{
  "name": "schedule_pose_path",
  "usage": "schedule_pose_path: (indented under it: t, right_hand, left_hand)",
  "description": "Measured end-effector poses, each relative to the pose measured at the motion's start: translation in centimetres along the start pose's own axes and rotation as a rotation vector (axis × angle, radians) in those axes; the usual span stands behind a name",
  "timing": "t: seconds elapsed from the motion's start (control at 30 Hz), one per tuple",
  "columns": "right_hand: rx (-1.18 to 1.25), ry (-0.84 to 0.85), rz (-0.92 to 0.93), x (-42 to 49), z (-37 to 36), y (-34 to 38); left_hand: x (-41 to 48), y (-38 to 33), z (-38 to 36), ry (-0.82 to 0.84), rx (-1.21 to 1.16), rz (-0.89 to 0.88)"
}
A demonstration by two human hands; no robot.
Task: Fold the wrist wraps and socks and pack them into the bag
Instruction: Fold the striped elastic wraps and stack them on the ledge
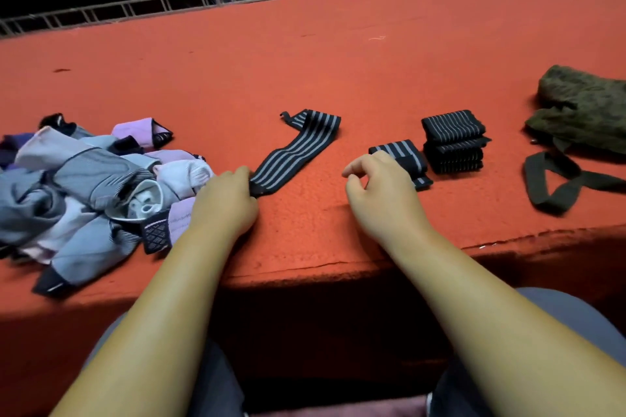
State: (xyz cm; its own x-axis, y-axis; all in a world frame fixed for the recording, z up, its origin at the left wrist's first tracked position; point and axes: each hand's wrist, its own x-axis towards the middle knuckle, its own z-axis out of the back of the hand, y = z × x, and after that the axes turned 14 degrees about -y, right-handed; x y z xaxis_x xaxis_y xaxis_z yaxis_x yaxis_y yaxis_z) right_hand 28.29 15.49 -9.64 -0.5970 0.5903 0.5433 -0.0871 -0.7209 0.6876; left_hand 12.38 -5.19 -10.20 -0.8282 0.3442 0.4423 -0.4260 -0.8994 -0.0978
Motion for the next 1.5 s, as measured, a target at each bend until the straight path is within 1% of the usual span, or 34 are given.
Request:
schedule_pose_path:
  t: [0.1, 0.2, 0.3, 0.4, 0.53, 0.6, 0.67, 0.77, 0.83, 0.97, 1.0, 1.1, 1.17, 1.2, 1.23, 1.3, 1.33, 1.37, 1.43, 1.5]
  right_hand:
    - [0.012, 0.057, 0.024, -0.3, -1.3, 0.7]
    - [0.018, 0.074, 0.055, -0.4, -2.5, 0.7]
    - [0.053, 0.098, 0.108, -0.4, -3.5, 0.5]
    - [0.091, 0.197, 0.18, -0.4, -4.1, 0.6]
    - [0.039, 0.355, 0.239, -0.4, -3.8, 0.8]
    - [0.033, 0.419, 0.267, -0.1, -3.1, 1.1]
    - [0.077, 0.478, 0.276, 0.0, -2.2, 1.6]
    - [0.246, 0.558, 0.16, -0.4, -0.8, 3.0]
    - [0.311, 0.608, 0.109, -0.7, -0.3, 3.9]
    - [0.33, 0.753, 0.138, -1.1, 0.8, 5.4]
    - [0.317, 0.765, 0.142, -1.2, 1.0, 5.7]
    - [0.261, 0.687, 0.217, -1.4, 0.9, 6.4]
    - [0.251, 0.609, 0.272, -1.5, 1.0, 6.9]
    - [0.253, 0.561, 0.299, -1.5, 1.2, 7.4]
    - [0.249, 0.497, 0.313, -1.5, 1.5, 7.9]
    - [0.249, 0.357, 0.294, -1.7, 1.9, 8.9]
    - [0.279, 0.305, 0.259, -1.9, 2.0, 9.5]
    - [0.323, 0.266, 0.221, -1.9, 2.0, 10.1]
    - [0.363, 0.202, 0.157, -1.7, 2.1, 11.3]
    - [0.362, 0.166, 0.114, -1.1, 2.5, 12.6]
  left_hand:
    - [0.1, 0.5, -0.8, -0.15, -0.16, 0.009]
    - [0.4, 0.6, -1.0, -0.215, -0.335, -0.013]
    - [0.2, 0.2, 0.3, -0.262, -0.511, -0.092]
    - [-0.9, -0.6, 2.2, -0.247, -0.666, -0.136]
    - [-3.0, -1.0, 4.6, -0.158, -0.845, -0.178]
    - [-3.7, -0.7, 5.5, -0.102, -0.864, -0.211]
    - [-4.4, -0.3, 6.1, -0.052, -0.829, -0.27]
    - [-5.2, 0.3, 7.0, -0.008, -0.749, -0.339]
    - [-5.7, 0.7, 7.8, 0.012, -0.729, -0.394]
    - [-6.7, 1.2, 9.9, -0.022, -0.759, -0.513]
    - [-6.9, 1.3, 10.3, -0.044, -0.773, -0.529]
    - [-7.1, 2.2, 11.2, -0.174, -0.763, -0.493]
    - [-7.1, 3.0, 11.4, -0.251, -0.755, -0.393]
    - [-7.2, 3.3, 11.5, -0.244, -0.794, -0.325]
    - [-7.4, 3.5, 11.5, -0.204, -0.886, -0.237]
    - [-7.9, 3.4, 11.8, -0.06, -1.188, -0.014]
    - [-8.1, 3.3, 11.8, -0.012, -1.288, 0.074]
    - [-8.2, 3.2, 11.9, 0.018, -1.339, 0.124]
    - [-8.4, 2.6, 12.0, 0.097, -1.351, 0.143]
    - [-8.5, 1.8, 12.3, 0.176, -1.349, 0.112]
